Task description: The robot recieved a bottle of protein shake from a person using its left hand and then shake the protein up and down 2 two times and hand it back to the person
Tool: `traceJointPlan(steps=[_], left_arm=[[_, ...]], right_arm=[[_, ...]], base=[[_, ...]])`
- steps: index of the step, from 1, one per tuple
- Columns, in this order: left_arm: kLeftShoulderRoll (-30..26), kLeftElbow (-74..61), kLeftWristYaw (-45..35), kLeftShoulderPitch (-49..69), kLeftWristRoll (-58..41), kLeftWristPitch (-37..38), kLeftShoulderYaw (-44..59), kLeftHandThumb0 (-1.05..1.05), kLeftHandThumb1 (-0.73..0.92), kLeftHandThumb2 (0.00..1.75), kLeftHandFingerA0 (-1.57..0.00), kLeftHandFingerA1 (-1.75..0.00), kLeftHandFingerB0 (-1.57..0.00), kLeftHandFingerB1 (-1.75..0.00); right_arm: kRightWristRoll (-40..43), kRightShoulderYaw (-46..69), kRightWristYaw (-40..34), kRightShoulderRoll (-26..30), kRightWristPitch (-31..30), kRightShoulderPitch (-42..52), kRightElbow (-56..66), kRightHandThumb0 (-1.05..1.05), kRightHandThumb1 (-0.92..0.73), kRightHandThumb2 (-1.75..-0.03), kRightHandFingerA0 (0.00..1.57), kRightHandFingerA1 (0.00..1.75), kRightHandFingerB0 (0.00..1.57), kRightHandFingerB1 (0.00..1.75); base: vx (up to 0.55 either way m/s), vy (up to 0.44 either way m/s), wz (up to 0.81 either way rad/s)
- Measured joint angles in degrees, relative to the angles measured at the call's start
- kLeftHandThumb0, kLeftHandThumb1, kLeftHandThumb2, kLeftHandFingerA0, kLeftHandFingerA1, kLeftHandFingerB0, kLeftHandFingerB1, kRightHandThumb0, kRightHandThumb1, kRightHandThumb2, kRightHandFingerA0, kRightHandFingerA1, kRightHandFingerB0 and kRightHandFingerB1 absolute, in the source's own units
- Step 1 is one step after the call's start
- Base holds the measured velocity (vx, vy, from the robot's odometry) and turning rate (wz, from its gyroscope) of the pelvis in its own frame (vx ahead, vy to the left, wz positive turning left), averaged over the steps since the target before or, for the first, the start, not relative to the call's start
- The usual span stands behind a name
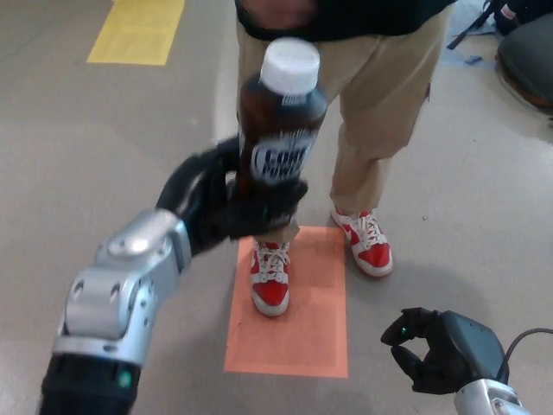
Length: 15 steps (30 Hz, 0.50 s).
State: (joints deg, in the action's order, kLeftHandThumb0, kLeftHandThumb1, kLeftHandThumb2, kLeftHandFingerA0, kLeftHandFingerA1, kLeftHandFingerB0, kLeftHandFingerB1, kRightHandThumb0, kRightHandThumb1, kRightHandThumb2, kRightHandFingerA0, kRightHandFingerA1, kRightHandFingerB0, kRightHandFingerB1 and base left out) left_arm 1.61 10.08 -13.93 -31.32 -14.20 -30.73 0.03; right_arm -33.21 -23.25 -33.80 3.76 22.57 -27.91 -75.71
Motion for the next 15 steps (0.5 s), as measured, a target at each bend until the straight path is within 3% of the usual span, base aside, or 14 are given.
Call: traceJointPlan(steps=[2,3,9,15], left_arm=[[0.4,-0.3,0.1,-0.2,-0.1,-0.3,-0.1,-0.23,0.8,0.66,-0.78,-1.64,-0.66,-1.07],[0.5,-0.4,0.2,-0.1,-0.2,-0.7,-0.1,-0.24,0.79,0.67,-0.81,-1.64,-0.61,-1.1],[0.6,-0.7,0.6,0.2,-0.3,-1.6,0.2,-0.22,0.8,0.72,-0.81,-1.64,-0.58,-1.19],[0.5,0.7,1.3,-1.4,-0.3,-2.2,1.4,-0.22,0.82,0.7,-0.82,-1.65,-0.59,-1.18]], right_arm=[[-0.1,-0.2,-0.1,0.1,0.1,0.8,0.0,-0.43,-0.67,-0.77,0.98,0.99,0.91,0.63],[-0.1,-0.4,-0.1,0.1,0.2,1.4,0.0,-0.45,-0.68,-0.78,0.96,0.87,0.9,0.64],[-0.3,-1.1,-0.4,0.1,0.2,2.8,0.0,-0.41,-0.64,-0.78,0.95,0.81,0.9,0.61],[-0.3,-1.1,-0.8,0.2,0.7,3.0,0.0,-0.43,-0.66,-0.78,0.98,0.85,0.91,0.62]], base=[[0.0,0.0,0.0],[0.0,0.0,0.0],[0.0,0.0,0.0],[0.0,0.0,0.0]])
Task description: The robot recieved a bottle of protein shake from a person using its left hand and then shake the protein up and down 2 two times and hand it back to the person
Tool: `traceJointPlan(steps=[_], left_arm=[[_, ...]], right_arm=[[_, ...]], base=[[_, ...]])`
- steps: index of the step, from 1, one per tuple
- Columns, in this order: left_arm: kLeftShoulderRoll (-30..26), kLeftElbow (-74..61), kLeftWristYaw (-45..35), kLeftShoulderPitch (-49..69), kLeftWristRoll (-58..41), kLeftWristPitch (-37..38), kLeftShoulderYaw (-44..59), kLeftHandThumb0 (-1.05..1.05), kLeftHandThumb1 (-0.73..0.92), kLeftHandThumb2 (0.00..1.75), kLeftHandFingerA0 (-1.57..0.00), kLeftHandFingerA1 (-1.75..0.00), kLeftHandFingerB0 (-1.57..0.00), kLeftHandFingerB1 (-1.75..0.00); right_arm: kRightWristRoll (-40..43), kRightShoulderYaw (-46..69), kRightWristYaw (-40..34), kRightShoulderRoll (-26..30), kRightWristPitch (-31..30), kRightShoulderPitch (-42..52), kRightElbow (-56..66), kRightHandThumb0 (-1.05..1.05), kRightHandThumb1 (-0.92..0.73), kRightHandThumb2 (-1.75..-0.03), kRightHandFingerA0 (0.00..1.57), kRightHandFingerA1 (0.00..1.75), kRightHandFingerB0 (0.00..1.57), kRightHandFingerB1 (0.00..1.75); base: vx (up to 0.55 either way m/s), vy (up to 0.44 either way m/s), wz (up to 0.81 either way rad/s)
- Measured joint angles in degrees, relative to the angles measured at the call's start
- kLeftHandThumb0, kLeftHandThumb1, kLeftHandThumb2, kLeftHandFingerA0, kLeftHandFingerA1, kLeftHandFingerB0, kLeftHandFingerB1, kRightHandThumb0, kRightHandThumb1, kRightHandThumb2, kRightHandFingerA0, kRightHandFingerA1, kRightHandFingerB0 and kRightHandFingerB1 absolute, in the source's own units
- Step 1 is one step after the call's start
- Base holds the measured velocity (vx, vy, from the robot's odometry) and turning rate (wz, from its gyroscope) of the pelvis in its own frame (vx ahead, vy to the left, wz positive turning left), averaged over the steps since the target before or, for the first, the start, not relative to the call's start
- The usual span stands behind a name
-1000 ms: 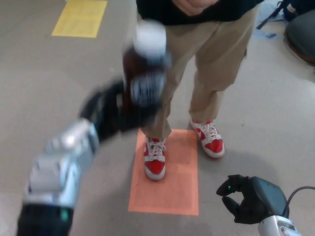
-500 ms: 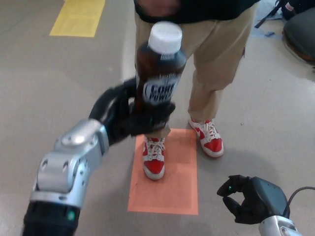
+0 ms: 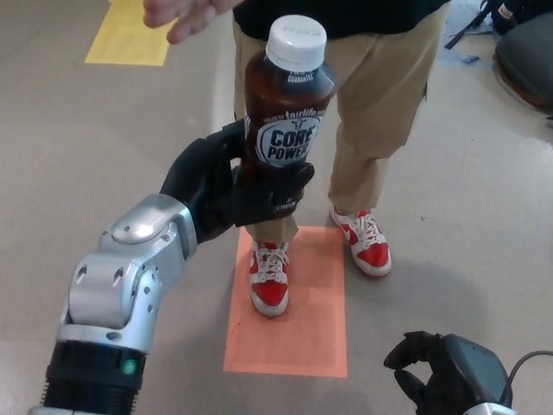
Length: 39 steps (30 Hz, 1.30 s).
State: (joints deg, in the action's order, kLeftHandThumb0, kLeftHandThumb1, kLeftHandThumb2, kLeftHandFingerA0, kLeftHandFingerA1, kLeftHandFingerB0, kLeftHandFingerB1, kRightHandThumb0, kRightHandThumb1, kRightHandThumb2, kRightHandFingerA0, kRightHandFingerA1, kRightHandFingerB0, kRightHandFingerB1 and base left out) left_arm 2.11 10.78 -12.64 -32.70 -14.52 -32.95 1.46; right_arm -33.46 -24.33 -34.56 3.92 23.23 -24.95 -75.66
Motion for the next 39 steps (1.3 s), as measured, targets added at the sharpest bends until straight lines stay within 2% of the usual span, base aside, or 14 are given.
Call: traceJointPlan(steps=[4,5,7,10,11,12,13,16,21,23,27,37,38,39], left_arm=[[-0.2,1.9,0.1,-2.4,0.0,-0.1,1.2,-0.22,0.87,0.66,-0.78,-1.7,-0.55,-1.22],[-0.4,2.3,0.1,-3.0,0.0,0.0,1.5,-0.21,0.87,0.65,-0.76,-1.7,-0.6,-1.2],[-0.7,3.2,0.1,-4.0,0.0,-0.1,2.2,-0.2,0.86,0.65,-0.78,-1.7,-0.64,-1.22],[-1.0,3.7,0.5,-4.9,0.0,-0.1,3.3,-0.22,0.89,0.69,-0.75,-1.71,-0.58,-1.27],[-1.4,4.0,0.7,-5.4,0.0,-0.1,3.8,-0.2,0.86,0.65,-0.8,-1.71,-0.64,-1.26],[-1.5,4.2,0.7,-5.6,0.0,-0.1,4.0,-0.19,0.85,0.68,-0.79,-1.68,-0.6,-1.24],[-1.8,4.6,0.9,-6.0,0.0,-0.1,4.2,-0.2,0.85,0.63,-0.73,-1.69,-0.55,-1.21],[-2.3,5.4,1.5,-7.4,0.0,-0.1,5.0,-0.24,0.86,0.67,-0.73,-1.65,-0.55,-1.13],[-2.9,6.2,1.8,-10.0,0.0,-0.1,6.0,-0.23,0.87,0.66,-0.7,-1.65,-0.59,-1.15],[-3.3,6.5,1.8,-10.7,0.0,-0.1,6.2,-0.22,0.85,0.65,-0.7,-1.65,-0.58,-1.21],[-4.3,7.5,1.8,-12.6,0.0,-0.1,6.5,-0.22,0.86,0.65,-0.71,-1.66,-0.58,-1.15],[-4.9,7.9,2.1,-14.7,-0.2,-0.7,7.5,-0.23,0.86,0.65,-0.7,-1.65,-0.58,-1.15],[-5.0,7.9,2.2,-14.7,-0.2,-0.7,7.5,-0.22,0.83,0.64,-0.74,-1.55,-0.63,-1.02],[-5.0,7.9,2.2,-14.7,-0.2,-0.8,7.5,-0.24,0.79,0.63,-0.83,-1.27,-0.69,-0.73]], right_arm=[[0.0,0.0,-0.2,0.0,0.0,0.0,0.0,-0.42,-0.65,-0.8,1.01,0.85,0.92,0.61],[0.0,0.0,-0.3,0.0,0.0,0.0,0.0,-0.42,-0.65,-0.8,0.96,0.78,0.92,0.61],[0.0,0.0,-0.4,0.0,0.0,-0.1,0.1,-0.41,-0.65,-0.81,0.96,0.75,0.92,0.61],[0.0,0.0,-0.4,0.0,0.0,-0.2,0.1,-0.41,-0.63,-0.83,0.98,0.75,0.93,0.6],[0.0,0.1,-0.3,0.0,0.0,-0.2,0.1,-0.41,-0.63,-0.85,0.99,0.76,0.93,0.61],[0.0,0.1,-0.3,0.0,0.0,-0.2,0.1,-0.42,-0.63,-0.84,0.99,0.78,0.93,0.61],[0.0,0.1,-0.3,0.0,0.0,-0.3,0.1,-0.41,-0.62,-0.85,0.99,0.81,0.93,0.62],[0.1,0.1,-0.3,0.0,0.0,-0.4,0.1,-0.41,-0.62,-0.82,0.98,0.81,0.93,0.62],[0.1,0.2,-0.3,0.0,0.0,-0.6,0.1,-0.4,-0.62,-0.83,1.01,0.85,0.92,0.62],[0.1,0.2,-0.3,0.0,0.0,-0.7,0.1,-0.4,-0.63,-0.84,1.02,0.85,0.92,0.63],[0.0,0.0,-0.4,0.0,0.0,-0.7,0.1,-0.4,-0.64,-0.82,1.01,0.86,0.92,0.63],[0.1,0.1,-0.4,0.0,0.0,-0.7,0.1,-0.4,-0.62,-0.84,1.02,0.8,0.93,0.62],[0.1,0.1,-0.4,0.0,0.0,-0.7,0.1,-0.41,-0.63,-0.84,0.98,0.78,0.92,0.62],[0.0,0.1,-0.5,0.0,0.0,-0.7,0.1,-0.41,-0.63,-0.84,0.99,0.81,0.92,0.63]], base=[[0.0,0.0,0.0],[0.0,0.0,0.0],[0.0,0.0,0.0],[0.0,0.0,0.0],[0.0,0.0,0.0],[0.0,0.0,0.0],[0.0,0.0,0.0],[0.0,0.0,0.0],[0.0,0.0,0.0],[0.0,0.0,0.0],[0.0,0.0,0.0],[0.0,0.0,0.0],[0.0,0.0,0.0],[0.0,0.0,0.0]])
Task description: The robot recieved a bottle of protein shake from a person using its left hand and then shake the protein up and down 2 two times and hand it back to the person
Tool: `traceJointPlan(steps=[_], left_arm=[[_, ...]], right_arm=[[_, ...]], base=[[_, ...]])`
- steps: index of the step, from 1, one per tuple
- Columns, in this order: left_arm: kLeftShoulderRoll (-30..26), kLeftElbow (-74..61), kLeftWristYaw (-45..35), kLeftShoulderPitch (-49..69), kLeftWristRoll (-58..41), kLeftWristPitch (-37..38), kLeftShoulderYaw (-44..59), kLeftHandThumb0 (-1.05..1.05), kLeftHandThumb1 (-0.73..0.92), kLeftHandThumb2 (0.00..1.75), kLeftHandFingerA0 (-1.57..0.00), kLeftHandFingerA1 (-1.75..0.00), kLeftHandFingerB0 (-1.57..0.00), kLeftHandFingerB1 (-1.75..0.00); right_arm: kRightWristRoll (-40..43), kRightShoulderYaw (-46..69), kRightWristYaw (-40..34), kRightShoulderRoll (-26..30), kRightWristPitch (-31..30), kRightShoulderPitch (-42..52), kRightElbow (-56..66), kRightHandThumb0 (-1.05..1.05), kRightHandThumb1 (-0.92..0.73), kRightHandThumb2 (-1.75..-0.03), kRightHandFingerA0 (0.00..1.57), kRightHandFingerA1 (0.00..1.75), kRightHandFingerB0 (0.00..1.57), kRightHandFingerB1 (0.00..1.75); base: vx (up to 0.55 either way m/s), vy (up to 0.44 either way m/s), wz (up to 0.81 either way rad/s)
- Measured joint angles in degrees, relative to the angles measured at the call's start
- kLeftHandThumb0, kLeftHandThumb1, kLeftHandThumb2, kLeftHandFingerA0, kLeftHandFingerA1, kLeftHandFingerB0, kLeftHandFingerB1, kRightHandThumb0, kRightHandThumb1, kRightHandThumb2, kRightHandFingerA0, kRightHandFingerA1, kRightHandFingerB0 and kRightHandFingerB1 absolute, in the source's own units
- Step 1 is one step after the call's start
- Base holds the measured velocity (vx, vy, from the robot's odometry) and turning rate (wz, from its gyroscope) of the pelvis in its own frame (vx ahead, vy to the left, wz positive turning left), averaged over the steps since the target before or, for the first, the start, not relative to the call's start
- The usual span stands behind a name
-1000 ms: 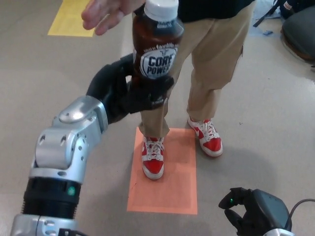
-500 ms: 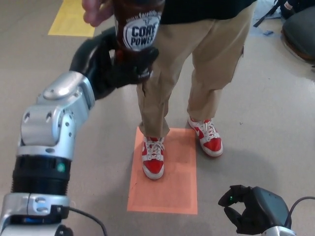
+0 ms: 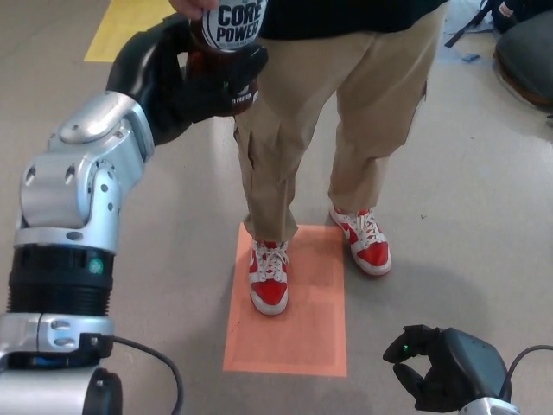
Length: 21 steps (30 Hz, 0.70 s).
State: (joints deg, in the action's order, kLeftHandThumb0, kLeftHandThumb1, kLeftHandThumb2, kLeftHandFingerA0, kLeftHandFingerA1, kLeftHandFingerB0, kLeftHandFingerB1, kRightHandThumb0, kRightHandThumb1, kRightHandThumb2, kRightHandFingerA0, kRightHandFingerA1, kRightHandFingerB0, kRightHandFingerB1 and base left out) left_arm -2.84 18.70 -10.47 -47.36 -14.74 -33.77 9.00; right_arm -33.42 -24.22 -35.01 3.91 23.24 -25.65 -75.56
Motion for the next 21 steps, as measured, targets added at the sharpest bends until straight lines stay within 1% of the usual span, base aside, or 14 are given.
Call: traceJointPlan(steps=[1,2,3,4,5,9,13,14,15,16,17,18,19,21], left_arm=[[0.0,-0.1,0.0,0.0,0.0,-0.1,0.1,-0.24,0.79,0.63,-0.83,-1.27,-0.69,-0.73],[0.0,-0.2,0.1,0.0,0.0,-0.1,0.1,-0.34,0.73,0.62,-0.85,-0.62,-0.52,-0.43],[0.1,-0.3,0.1,0.0,0.0,-0.1,0.1,-0.53,0.45,0.83,-0.01,-0.37,0.0,-0.29],[0.0,-0.7,0.4,0.0,0.1,-0.1,-0.2,-0.53,0.45,0.83,-0.01,-0.37,0.0,-0.29],[-0.3,-1.0,0.2,0.0,0.1,-0.3,-0.9,-0.73,0.5,0.78,0.0,0.0,0.0,-0.02],[-2.9,-1.1,-2.5,0.0,0.1,-1.1,-4.1,-0.74,0.54,0.57,0.0,0.0,0.0,0.0],[-4.6,-1.1,-4.8,0.1,0.1,-1.5,-6.1,-0.8,0.44,0.75,0.0,0.0,0.0,0.0],[-4.8,-1.1,-5.0,0.1,0.1,-1.6,-6.3,-0.81,0.56,0.58,0.0,0.0,0.0,0.0],[-5.2,-1.1,-5.4,0.1,0.1,-1.6,-6.9,-0.84,0.47,0.81,0.0,0.0,0.0,0.0],[-5.6,-1.1,-5.8,0.1,0.2,-1.7,-7.4,-0.84,0.47,0.81,0.0,0.0,0.0,0.0],[-6.0,-1.1,-6.2,0.1,0.2,-1.8,-7.8,-0.83,0.55,0.58,0.0,0.0,0.0,0.0],[-6.3,-1.1,-6.7,0.1,0.2,-1.8,-8.2,-0.83,0.55,0.58,0.0,0.0,0.0,0.0],[-6.5,-1.1,-6.9,0.1,0.2,-1.9,-8.3,-0.84,0.46,0.81,0.0,0.0,0.0,0.0],[-6.9,-1.1,-7.6,0.2,0.2,-2.1,-8.7,-0.83,0.56,0.58,0.0,0.0,0.0,0.0]], right_arm=[[0.0,0.0,0.0,0.0,0.0,0.0,0.0,-0.41,-0.63,-0.84,0.99,0.81,0.92,0.63],[0.0,0.0,0.0,0.0,0.0,0.0,0.0,-0.42,-0.63,-0.83,0.98,0.81,0.92,0.63],[0.0,0.0,0.0,0.0,0.0,0.0,0.0,-0.42,-0.63,-0.81,0.98,0.84,0.92,0.63],[0.0,0.0,0.0,0.0,0.0,0.0,0.0,-0.42,-0.63,-0.81,0.98,0.84,0.92,0.63],[0.0,0.0,0.0,0.0,0.0,0.0,0.0,-0.41,-0.62,-0.82,0.98,0.82,0.92,0.63],[0.0,0.0,0.0,0.0,0.0,0.0,0.0,-0.41,-0.63,-0.79,0.95,0.71,0.92,0.61],[0.0,-0.1,0.0,0.0,-0.1,0.0,0.0,-0.41,-0.63,-0.8,0.96,0.74,0.92,0.61],[0.0,-0.1,0.0,0.0,-0.1,0.0,0.0,-0.41,-0.63,-0.8,0.96,0.76,0.92,0.61],[0.0,0.0,0.0,0.0,-0.1,0.0,0.0,-0.41,-0.63,-0.8,0.96,0.74,0.92,0.61],[0.0,0.0,0.0,0.0,-0.1,0.0,0.0,-0.41,-0.63,-0.8,0.96,0.74,0.92,0.61],[0.0,0.0,0.0,0.0,-0.1,0.0,0.0,-0.4,-0.62,-0.81,0.97,0.73,0.93,0.61],[0.0,0.0,0.0,0.0,-0.1,0.0,0.0,-0.4,-0.62,-0.81,0.97,0.73,0.93,0.61],[0.0,0.0,0.0,0.0,-0.1,0.0,0.0,-0.42,-0.63,-0.81,0.98,0.77,0.93,0.62],[0.0,-0.1,-0.1,0.0,-0.1,0.0,0.0,-0.41,-0.62,-0.81,1.0,0.79,0.93,0.62]], base=[[0.0,0.0,0.0],[0.0,0.0,0.0],[0.0,0.0,0.0],[0.0,0.0,0.0],[0.0,0.0,0.0],[0.0,0.0,0.0],[0.0,0.0,0.0],[0.0,0.0,0.0],[0.0,0.0,0.0],[0.0,0.0,0.0],[0.0,0.0,0.0],[0.0,0.0,0.0],[0.0,0.0,0.0],[0.0,0.0,0.0]])
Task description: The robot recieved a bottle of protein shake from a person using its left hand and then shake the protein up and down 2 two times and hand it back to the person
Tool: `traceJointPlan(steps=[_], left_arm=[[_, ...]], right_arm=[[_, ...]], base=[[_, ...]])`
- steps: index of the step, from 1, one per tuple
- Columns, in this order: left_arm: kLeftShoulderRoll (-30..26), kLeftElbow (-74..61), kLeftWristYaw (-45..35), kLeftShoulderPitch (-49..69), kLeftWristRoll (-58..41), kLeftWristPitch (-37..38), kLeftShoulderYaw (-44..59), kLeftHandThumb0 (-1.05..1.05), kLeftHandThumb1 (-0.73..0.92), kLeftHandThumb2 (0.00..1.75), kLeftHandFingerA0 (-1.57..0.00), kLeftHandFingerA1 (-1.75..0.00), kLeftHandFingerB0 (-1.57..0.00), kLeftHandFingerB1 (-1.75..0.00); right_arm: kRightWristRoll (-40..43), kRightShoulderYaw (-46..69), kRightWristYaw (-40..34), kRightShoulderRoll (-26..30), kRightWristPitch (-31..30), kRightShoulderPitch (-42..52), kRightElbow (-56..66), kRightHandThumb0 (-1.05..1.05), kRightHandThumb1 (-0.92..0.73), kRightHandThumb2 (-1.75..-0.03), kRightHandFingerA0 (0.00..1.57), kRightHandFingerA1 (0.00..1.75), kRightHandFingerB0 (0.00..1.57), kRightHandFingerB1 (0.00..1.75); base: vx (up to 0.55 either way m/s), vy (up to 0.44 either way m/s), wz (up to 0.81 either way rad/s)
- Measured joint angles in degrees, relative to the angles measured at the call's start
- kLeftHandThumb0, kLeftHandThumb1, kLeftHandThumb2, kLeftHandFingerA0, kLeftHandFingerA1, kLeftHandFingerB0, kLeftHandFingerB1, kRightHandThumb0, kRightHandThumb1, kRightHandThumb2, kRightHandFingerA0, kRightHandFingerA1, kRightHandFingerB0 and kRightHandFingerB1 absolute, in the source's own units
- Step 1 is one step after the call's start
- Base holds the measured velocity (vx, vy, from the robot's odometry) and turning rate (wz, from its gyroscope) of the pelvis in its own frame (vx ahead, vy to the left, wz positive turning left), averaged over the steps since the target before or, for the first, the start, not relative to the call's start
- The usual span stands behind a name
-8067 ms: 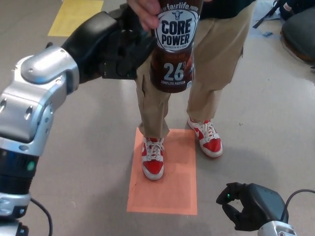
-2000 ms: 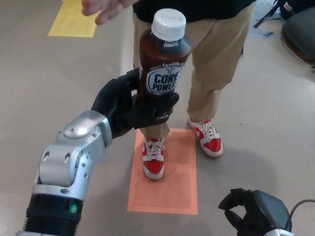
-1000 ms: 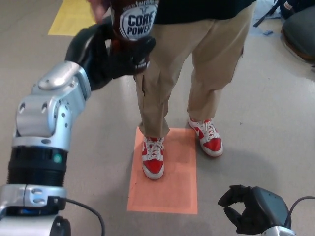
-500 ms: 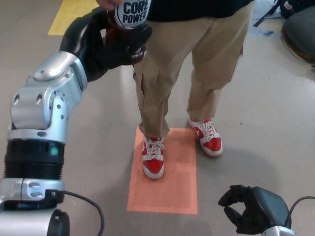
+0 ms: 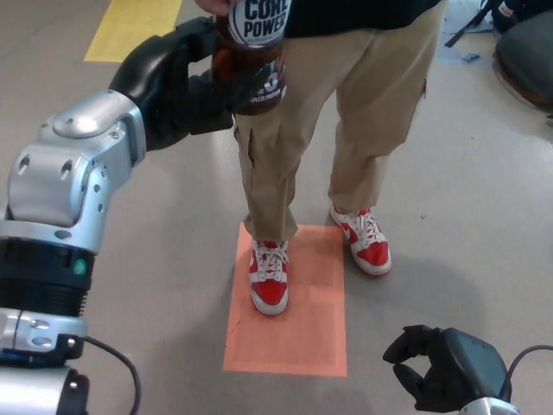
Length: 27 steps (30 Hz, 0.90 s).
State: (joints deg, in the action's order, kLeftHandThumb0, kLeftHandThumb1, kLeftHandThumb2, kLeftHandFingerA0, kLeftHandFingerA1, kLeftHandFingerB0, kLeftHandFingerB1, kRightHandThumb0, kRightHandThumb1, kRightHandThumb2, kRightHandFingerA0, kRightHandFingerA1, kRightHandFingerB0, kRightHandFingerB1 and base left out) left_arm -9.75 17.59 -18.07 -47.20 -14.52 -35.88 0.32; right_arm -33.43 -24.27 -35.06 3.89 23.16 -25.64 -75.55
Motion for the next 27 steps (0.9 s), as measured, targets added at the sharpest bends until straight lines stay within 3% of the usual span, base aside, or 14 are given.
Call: traceJointPlan(steps=[6,7,8,11,14,17,22,23,25,26,27], left_arm=[[-2.1,0.0,-1.9,0.5,0.3,0.1,-1.6,-0.89,0.68,0.61,0.0,0.0,0.0,0.0],[-2.7,-0.2,-2.4,1.0,0.6,0.2,-2.1,-0.98,0.64,1.0,0.0,0.0,0.0,0.0],[-3.4,-0.7,-2.8,1.6,0.8,0.4,-2.6,-1.0,0.68,1.04,0.0,0.0,0.0,0.0],[-5.6,-2.4,-4.2,4.2,1.6,2.3,-4.5,-1.01,0.75,1.09,0.0,0.0,0.0,0.0],[-7.8,-3.9,-5.4,7.4,2.6,4.5,-5.3,-0.95,0.72,1.11,0.0,-0.06,0.0,-0.06],[-9.3,-4.0,-6.4,9.4,3.3,6.5,-5.4,-0.95,0.71,1.11,0.0,-0.08,0.0,-0.06],[-11.1,-0.8,-7.2,9.5,4.5,10.9,-4.4,-0.96,0.8,1.13,-0.08,-0.17,-0.08,-0.1],[-11.2,-0.2,-7.1,9.5,4.7,11.7,-4.3,-0.85,0.76,1.13,-0.15,-0.47,0.0,-0.25],[-11.3,1.1,-6.8,9.6,5.4,13.6,-4.0,-0.8,0.8,1.08,-0.17,-0.45,-0.05,-0.3],[-11.3,1.6,-6.6,9.9,5.6,14.3,-3.9,-0.8,0.92,0.76,-0.26,-0.36,-0.07,-0.22],[-11.3,2.1,-6.3,10.3,5.7,15.0,-3.7,-0.79,0.92,0.77,-0.3,-0.37,-0.07,-0.22]], right_arm=[[0.1,0.2,0.1,-0.1,0.0,-0.1,0.0,-0.4,-0.64,-0.82,0.98,0.77,0.91,0.63],[0.1,0.2,0.1,-0.1,0.0,-0.2,0.0,-0.39,-0.64,-0.83,0.97,0.83,0.9,0.62],[0.1,0.2,0.2,0.0,0.0,-0.3,0.0,-0.39,-0.63,-0.83,1.0,0.91,0.91,0.62],[0.1,0.1,0.2,0.1,0.0,-0.3,0.0,-0.4,-0.61,-0.85,1.0,0.89,0.91,0.65],[0.0,0.1,0.1,0.2,0.1,-0.2,0.0,-0.42,-0.62,-0.86,0.98,0.82,0.91,0.64],[0.1,0.2,0.2,0.2,0.1,-0.4,-0.1,-0.42,-0.66,-0.86,0.97,0.92,0.89,0.66],[0.1,0.6,0.3,0.5,0.1,-3.6,-0.1,-0.4,-0.65,-0.87,0.99,0.91,0.91,0.62],[0.1,0.6,0.3,0.6,0.1,-4.1,-0.1,-0.4,-0.63,-0.88,1.0,0.9,0.92,0.62],[0.1,0.8,0.4,0.8,0.0,-5.0,-0.1,-0.4,-0.62,-0.9,1.0,0.9,0.92,0.62],[0.1,0.8,0.4,0.8,0.0,-5.2,-0.1,-0.4,-0.62,-0.9,1.0,0.91,0.92,0.63],[0.1,0.8,0.4,0.8,0.0,-5.5,-0.1,-0.4,-0.62,-0.91,1.0,0.93,0.92,0.63]], base=[[0.0,0.0,0.0],[0.0,0.0,0.0],[0.0,0.0,0.0],[0.0,0.0,0.0],[0.0,0.0,0.0],[0.0,0.0,0.0],[0.0,0.0,0.0],[0.0,0.0,0.0],[0.0,0.0,0.0],[0.0,0.0,0.0],[0.0,0.0,0.0]])
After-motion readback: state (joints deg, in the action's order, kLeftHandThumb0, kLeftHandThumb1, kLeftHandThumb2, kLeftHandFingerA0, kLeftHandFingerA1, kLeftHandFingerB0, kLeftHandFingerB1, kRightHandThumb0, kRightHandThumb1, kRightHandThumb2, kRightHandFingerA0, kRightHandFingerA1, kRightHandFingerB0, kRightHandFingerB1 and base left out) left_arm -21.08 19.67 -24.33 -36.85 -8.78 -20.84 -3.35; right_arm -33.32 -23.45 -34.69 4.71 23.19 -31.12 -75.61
